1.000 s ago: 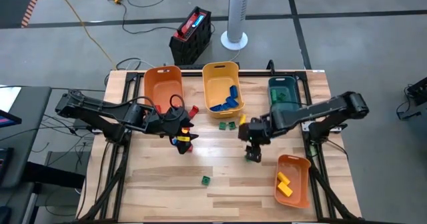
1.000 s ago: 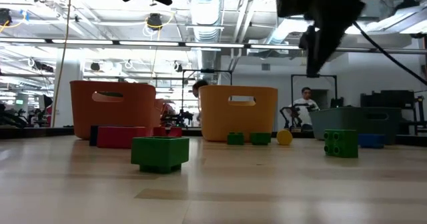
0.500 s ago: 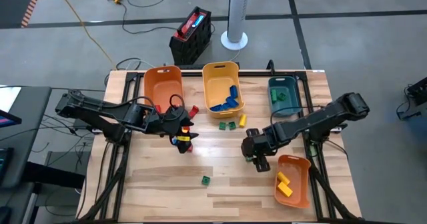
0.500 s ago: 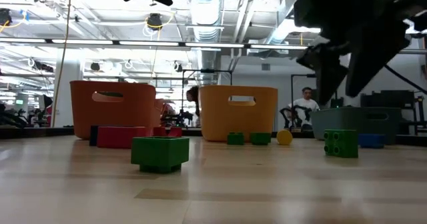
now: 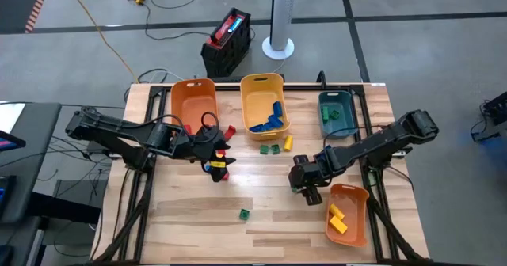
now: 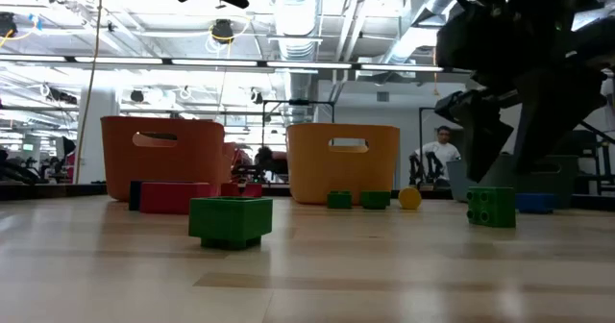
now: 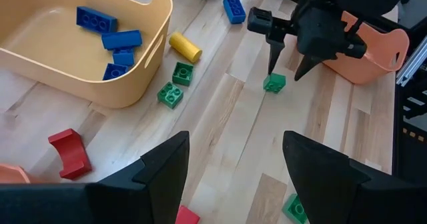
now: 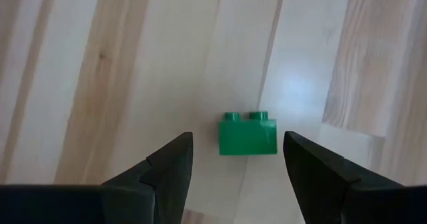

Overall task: Sort blocks
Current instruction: Put the green game piece into the blue bin

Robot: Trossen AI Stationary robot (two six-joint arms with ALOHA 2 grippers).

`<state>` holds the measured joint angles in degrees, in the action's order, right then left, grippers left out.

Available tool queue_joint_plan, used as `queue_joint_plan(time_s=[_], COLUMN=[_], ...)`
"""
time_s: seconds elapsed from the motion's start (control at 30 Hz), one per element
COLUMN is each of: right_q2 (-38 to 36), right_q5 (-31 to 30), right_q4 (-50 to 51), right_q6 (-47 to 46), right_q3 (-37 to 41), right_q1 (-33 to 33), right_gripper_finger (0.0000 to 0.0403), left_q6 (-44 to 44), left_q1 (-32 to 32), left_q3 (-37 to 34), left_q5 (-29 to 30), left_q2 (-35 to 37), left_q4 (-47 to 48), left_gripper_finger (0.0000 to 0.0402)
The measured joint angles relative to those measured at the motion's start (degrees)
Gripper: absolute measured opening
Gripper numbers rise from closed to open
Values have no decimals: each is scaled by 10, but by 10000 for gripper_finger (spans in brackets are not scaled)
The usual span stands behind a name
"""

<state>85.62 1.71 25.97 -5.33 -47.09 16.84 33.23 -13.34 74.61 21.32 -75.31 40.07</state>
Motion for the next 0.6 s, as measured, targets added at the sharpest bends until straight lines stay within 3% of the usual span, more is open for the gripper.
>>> queue_joint_plan(time_s=[0.6], right_q2=[0], right_q5=[-5], right_q4=[-142], right_q6=[-4], right_q3=[87], right_q1=[-6], right_gripper_finger=[240], left_q6=[0], left_q1=[0], left_q3=[0], left_q5=[2], left_q2=[0], left_q4=[0], left_gripper_finger=[235])
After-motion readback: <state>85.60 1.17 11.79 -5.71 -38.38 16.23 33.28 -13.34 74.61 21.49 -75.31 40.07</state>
